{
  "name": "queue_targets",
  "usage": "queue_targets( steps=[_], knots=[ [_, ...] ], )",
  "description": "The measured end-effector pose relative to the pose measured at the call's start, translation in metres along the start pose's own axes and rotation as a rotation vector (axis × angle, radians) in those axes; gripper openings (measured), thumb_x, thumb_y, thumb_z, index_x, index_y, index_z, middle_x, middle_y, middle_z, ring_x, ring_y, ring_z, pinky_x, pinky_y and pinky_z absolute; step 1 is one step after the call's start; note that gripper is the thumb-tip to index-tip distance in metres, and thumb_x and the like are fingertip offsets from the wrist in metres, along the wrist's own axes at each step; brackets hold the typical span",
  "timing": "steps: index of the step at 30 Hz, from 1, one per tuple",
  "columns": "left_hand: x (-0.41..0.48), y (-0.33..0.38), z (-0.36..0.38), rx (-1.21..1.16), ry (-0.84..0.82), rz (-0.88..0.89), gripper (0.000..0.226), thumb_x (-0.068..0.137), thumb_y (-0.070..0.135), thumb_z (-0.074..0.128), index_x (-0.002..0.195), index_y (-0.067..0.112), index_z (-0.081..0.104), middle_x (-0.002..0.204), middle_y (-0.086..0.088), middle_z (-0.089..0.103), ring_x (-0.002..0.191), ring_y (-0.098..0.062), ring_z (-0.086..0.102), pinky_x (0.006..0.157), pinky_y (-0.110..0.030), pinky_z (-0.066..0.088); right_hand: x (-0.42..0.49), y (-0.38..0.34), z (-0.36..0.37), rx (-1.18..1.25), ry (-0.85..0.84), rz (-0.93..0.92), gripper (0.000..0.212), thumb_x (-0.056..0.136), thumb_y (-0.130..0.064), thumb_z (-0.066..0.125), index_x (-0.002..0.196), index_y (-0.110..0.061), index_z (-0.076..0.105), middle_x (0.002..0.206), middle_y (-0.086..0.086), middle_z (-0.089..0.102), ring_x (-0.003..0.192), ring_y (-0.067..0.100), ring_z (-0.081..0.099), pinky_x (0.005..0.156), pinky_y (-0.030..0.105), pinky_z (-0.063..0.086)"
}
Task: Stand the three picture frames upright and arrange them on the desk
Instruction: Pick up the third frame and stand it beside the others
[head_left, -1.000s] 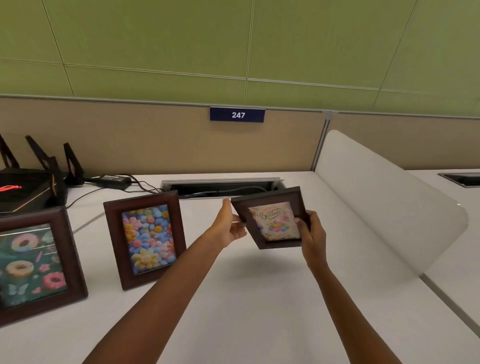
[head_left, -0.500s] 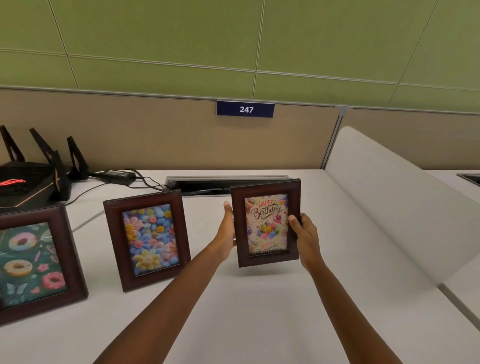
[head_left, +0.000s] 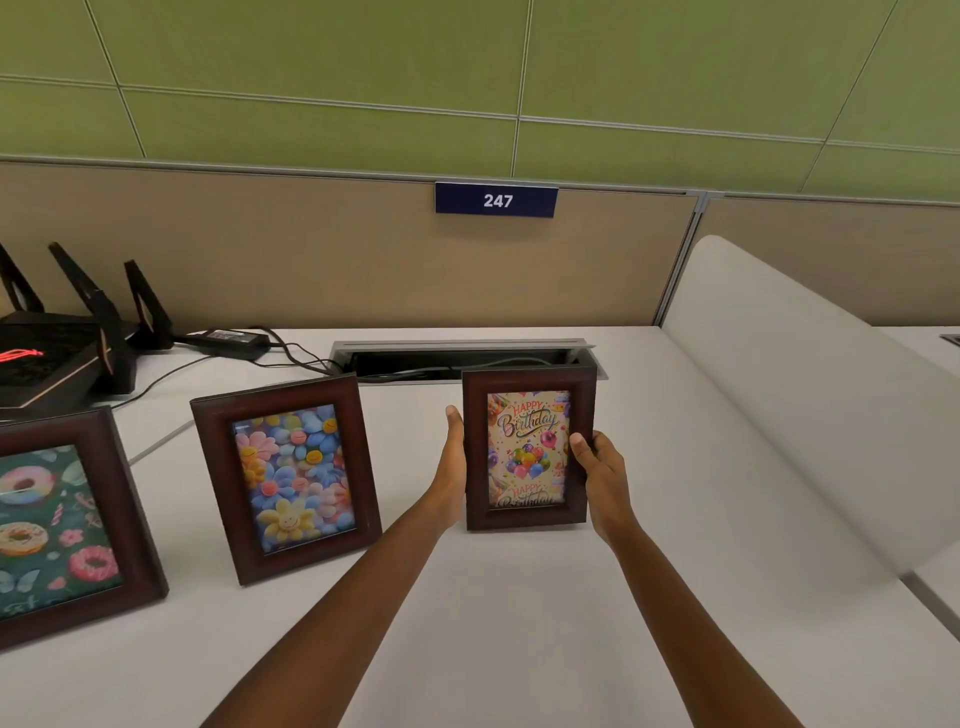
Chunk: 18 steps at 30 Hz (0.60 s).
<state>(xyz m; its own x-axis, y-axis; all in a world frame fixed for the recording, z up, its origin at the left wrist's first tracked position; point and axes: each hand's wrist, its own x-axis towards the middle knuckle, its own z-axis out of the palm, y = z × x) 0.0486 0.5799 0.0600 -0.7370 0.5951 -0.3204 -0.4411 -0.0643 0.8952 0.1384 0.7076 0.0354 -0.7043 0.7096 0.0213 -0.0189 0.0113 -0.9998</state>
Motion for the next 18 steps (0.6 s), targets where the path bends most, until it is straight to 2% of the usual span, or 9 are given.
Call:
queue_targets(
  steps=[2,7,12,14,15,18],
  knots=[
    [0.002,0.000,-0.001,0.008,-0.007,-0.007,0.066,0.093,0.054,0.006,0.132,0.019,0.047,0.137,-0.012,0.052,0.096,-0.019,0.055,0.091,-0.039,0.044,0.001,0.003,0.001,0.008,0.000,0.007,0.019,0.095,-0.024,0.039,0.104,-0.011,0.050,0.104,0.005,0.060,0.086,0.013,0.061,0.068,0.020,0.053],
    [0.006,-0.001,-0.002,0.012,-0.016,-0.026,0.070,0.091,0.057,0.006,0.130,0.018,0.049,0.137,-0.013,0.052,0.101,-0.022,0.055,0.099,-0.044,0.042,0.006,0.006,0.001,0.005,0.001,0.018,0.018,0.095,-0.024,0.039,0.104,-0.013,0.051,0.102,0.003,0.061,0.083,0.008,0.062,0.065,0.017,0.053],
    [0.004,-0.005,-0.003,0.016,-0.015,-0.012,0.068,0.091,0.056,0.005,0.130,0.020,0.048,0.136,-0.012,0.053,0.095,-0.019,0.056,0.086,-0.037,0.045,0.008,0.003,0.001,-0.028,-0.007,0.020,0.019,0.095,-0.024,0.039,0.105,-0.012,0.050,0.104,0.003,0.060,0.082,0.008,0.062,0.062,0.016,0.054],
    [0.001,-0.008,-0.004,0.045,-0.020,0.002,0.065,0.092,0.054,0.004,0.131,0.021,0.046,0.136,-0.011,0.052,0.093,-0.016,0.057,0.087,-0.036,0.044,0.008,0.002,0.000,-0.056,-0.011,0.018,0.022,0.095,-0.024,0.039,0.108,-0.010,0.049,0.106,0.004,0.059,0.084,0.010,0.061,0.064,0.016,0.053],
    [-0.001,-0.009,-0.004,0.070,-0.014,0.004,0.064,0.093,0.053,0.004,0.132,0.021,0.044,0.138,-0.011,0.051,0.097,-0.017,0.056,0.091,-0.036,0.043,0.007,0.001,0.000,-0.079,-0.012,0.014,0.025,0.095,-0.024,0.039,0.111,-0.007,0.048,0.107,0.005,0.059,0.086,0.011,0.060,0.065,0.016,0.052],
    [-0.007,-0.016,-0.008,0.162,0.013,0.012,0.062,0.094,0.049,0.005,0.138,0.020,0.037,0.144,-0.010,0.044,0.125,-0.025,0.047,0.107,-0.039,0.035,0.004,0.000,-0.003,-0.139,-0.026,0.005,0.029,0.094,-0.021,0.042,0.117,-0.003,0.044,0.116,0.012,0.058,0.094,0.015,0.058,0.071,0.019,0.052]
  ],
)
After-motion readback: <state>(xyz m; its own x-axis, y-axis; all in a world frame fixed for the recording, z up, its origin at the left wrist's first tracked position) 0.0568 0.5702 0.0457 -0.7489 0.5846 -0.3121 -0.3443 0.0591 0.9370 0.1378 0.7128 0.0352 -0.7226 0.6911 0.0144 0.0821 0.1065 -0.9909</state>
